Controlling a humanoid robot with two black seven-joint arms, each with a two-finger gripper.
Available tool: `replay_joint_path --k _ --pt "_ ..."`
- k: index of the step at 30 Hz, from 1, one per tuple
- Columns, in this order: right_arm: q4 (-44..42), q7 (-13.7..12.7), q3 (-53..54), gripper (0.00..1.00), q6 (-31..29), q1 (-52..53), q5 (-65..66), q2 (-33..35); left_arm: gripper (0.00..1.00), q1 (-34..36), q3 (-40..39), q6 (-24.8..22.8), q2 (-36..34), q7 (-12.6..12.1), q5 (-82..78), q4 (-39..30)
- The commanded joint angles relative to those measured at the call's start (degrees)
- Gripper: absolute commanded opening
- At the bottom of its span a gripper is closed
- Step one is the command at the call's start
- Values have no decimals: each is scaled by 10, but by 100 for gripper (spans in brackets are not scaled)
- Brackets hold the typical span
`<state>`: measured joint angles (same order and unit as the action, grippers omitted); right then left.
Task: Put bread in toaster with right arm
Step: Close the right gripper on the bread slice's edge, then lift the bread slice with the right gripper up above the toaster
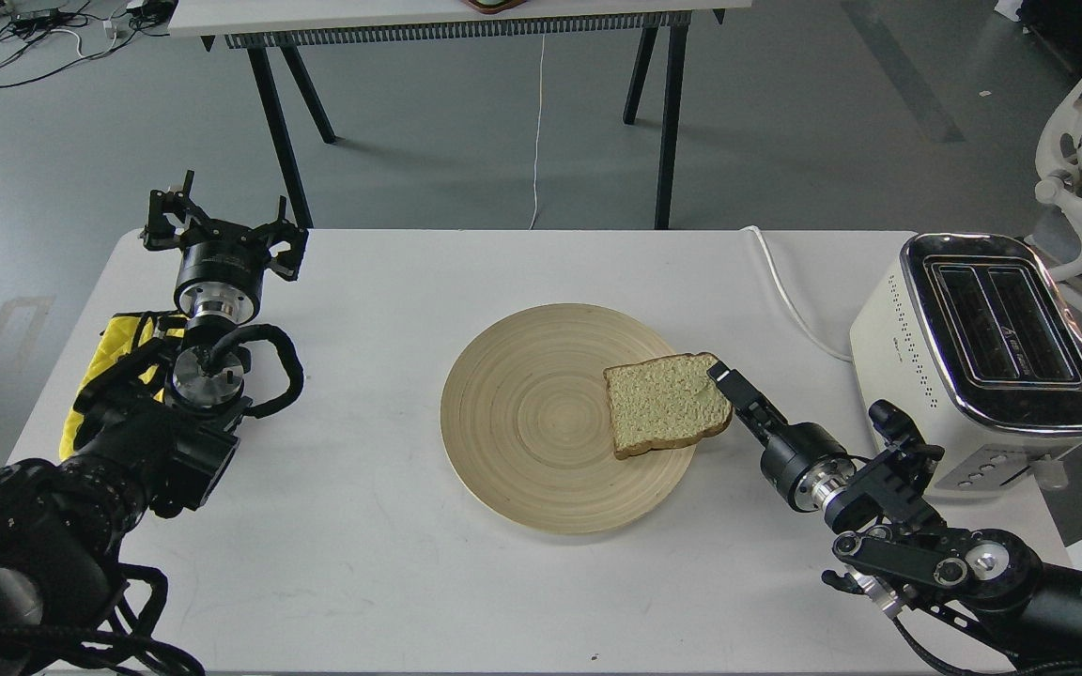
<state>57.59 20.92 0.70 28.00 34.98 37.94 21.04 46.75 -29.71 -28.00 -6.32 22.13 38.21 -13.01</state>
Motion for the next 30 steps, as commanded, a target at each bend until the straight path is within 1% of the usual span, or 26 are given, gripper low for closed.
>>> replay_joint_path --k 1,8,11,14,15,19,23,30 --pt "0 2 0 48 0 0 0 -6 100 0 0 0 0 0 0 0" --pt "1 7 3 34 0 1 0 -9 100 0 0 0 0 0 0 0" --pt "2 7 3 21 0 3 0 -12 100 0 0 0 0 0 0 0" --pt "2 7 7 3 0 4 -1 -12 100 1 0 0 0 0 0 0" --pt "1 6 11 1 0 4 -1 -12 100 0 0 0 0 -1 0 0" --pt "5 8 30 1 0 5 -2 -9 100 0 0 0 0 0 0 0" --pt "22 15 88 1 0 1 -3 -4 100 0 0 0 0 0 0 0" --pt "60 15 158 1 0 28 -2 2 100 0 0 0 0 0 0 0"
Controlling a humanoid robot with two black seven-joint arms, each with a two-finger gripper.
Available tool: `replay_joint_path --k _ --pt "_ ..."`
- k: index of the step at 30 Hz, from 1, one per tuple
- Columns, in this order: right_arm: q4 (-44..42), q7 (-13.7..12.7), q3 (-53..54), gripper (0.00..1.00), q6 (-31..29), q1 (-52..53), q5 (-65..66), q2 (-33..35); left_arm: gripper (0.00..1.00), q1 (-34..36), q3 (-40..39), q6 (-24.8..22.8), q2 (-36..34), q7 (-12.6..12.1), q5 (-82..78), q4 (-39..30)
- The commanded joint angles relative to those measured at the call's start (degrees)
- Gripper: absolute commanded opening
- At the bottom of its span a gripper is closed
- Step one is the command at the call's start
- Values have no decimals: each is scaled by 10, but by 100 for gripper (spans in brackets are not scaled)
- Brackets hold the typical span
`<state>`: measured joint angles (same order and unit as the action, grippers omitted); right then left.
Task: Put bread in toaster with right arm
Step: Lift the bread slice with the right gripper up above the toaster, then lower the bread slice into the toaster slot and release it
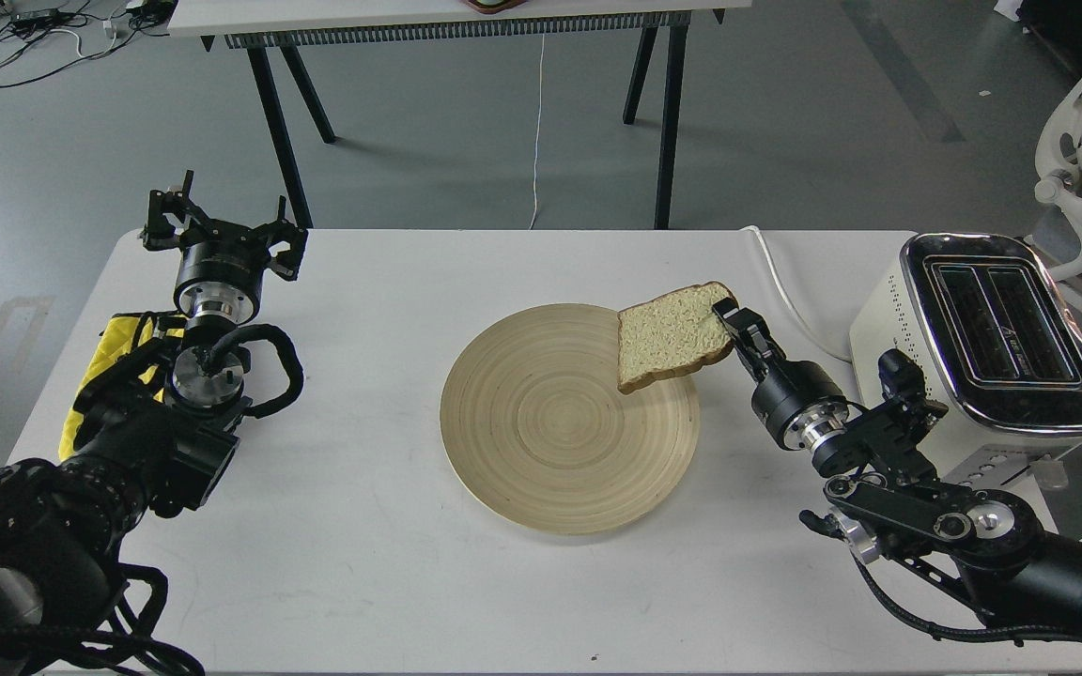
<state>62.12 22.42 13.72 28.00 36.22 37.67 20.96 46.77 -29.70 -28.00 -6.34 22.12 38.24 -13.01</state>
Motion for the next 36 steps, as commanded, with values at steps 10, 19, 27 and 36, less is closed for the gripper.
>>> replay_joint_path --k 10,19,27,36 --pt "82 -4 67 1 0 84 0 172 100 0 0 0 0 0 0 0" --pt "183 3 54 1 0 78 3 416 100 0 0 0 0 0 0 0" --pt "196 15 -36 1 0 72 3 544 100 0 0 0 0 0 0 0" --pt "191 23 -96 1 0 70 9 538 100 0 0 0 0 0 0 0"
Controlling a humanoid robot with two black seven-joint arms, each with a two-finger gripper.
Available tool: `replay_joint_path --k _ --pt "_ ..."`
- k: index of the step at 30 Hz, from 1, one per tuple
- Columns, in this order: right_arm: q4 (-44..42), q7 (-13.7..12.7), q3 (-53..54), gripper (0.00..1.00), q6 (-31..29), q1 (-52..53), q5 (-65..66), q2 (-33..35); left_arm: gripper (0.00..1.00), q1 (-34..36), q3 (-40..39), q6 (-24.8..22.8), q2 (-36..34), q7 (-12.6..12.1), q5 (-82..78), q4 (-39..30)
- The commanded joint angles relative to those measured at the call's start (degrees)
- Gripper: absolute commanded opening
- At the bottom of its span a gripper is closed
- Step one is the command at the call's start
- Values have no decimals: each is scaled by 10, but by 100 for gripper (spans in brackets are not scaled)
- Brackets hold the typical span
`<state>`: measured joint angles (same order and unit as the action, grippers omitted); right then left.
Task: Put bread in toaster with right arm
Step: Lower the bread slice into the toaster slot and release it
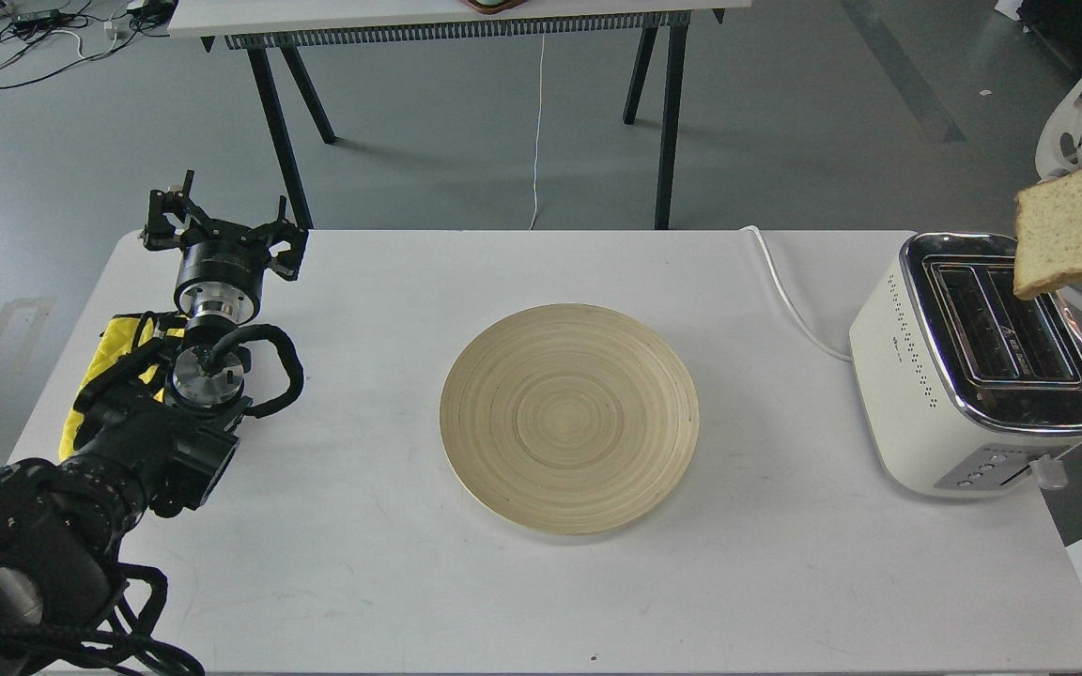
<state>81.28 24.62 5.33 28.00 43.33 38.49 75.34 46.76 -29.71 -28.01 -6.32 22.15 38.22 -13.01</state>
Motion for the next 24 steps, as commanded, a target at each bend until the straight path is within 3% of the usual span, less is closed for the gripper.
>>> replay_joint_path --k 1,24 --pt "0 1 -15 1 0 -3 1 -8 100 0 0 0 0 0 0 0" --pt "-4 0 -29 1 0 -32 34 -50 100 0 0 0 0 0 0 0"
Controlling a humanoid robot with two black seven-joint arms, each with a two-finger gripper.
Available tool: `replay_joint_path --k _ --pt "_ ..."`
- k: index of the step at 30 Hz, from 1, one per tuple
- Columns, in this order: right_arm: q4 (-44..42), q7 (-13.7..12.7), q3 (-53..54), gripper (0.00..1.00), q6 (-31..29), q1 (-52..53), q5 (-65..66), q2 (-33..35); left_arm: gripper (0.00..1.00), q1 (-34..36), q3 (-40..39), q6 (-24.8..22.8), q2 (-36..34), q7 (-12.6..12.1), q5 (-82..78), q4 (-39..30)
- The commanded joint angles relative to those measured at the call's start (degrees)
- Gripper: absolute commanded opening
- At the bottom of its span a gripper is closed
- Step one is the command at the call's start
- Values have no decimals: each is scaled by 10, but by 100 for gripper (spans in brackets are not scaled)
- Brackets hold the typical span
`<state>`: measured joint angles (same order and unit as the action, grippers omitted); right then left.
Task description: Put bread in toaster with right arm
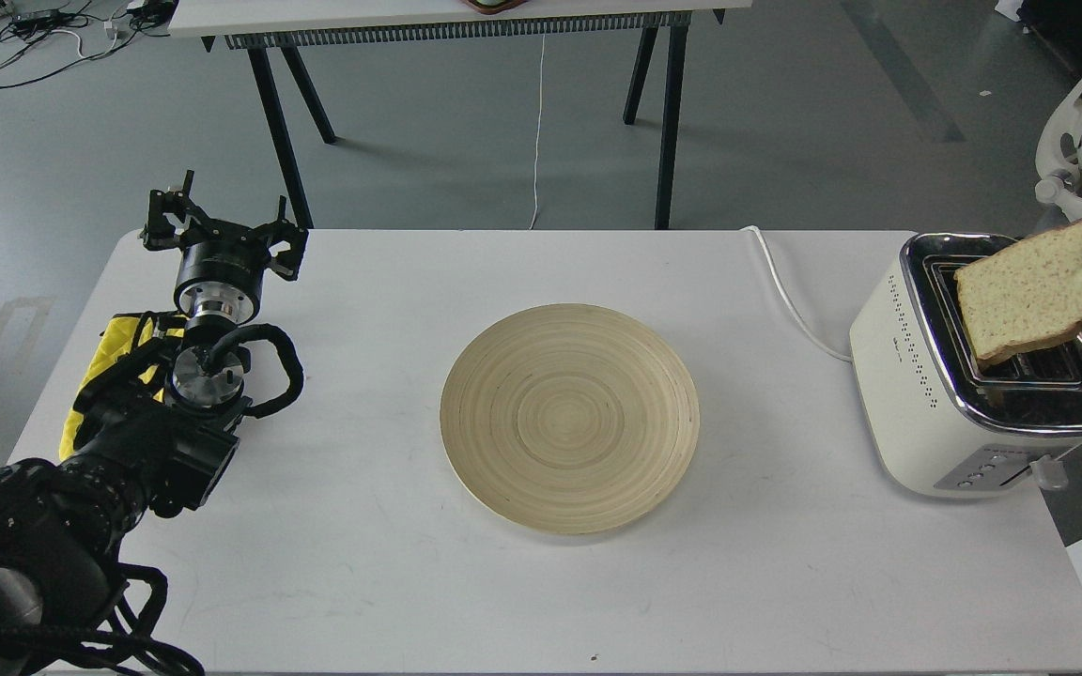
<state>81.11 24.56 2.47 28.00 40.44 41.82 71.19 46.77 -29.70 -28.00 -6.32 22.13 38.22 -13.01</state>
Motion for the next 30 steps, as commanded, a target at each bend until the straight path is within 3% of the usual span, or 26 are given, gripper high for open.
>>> replay_joint_path --k 1,3,5,7,8,16,24,30 --pt "-4 0 0 1 0 -4 2 -13 100 0 0 0 0 0 0 0" --pt "-14 0 0 2 0 -9 5 -24 100 1 0 0 1 -1 0 0" --pt "-25 0 0 11 0 -11 5 -41 100 1 0 0 0 0 0 0" --pt "-35 1 0 30 0 -12 5 -54 100 0 0 0 0 0 0 0" --pt "-39 1 1 48 0 -11 5 -60 100 0 0 0 0 0 0 0" --pt "-42 0 32 95 0 -3 -2 -76 100 0 0 0 0 0 0 0" --pt "-35 -7 160 98 -3 -3 -81 -93 100 0 0 0 0 -1 0 0" --pt "-42 0 261 99 -129 -4 -186 -205 100 1 0 0 0 0 0 0"
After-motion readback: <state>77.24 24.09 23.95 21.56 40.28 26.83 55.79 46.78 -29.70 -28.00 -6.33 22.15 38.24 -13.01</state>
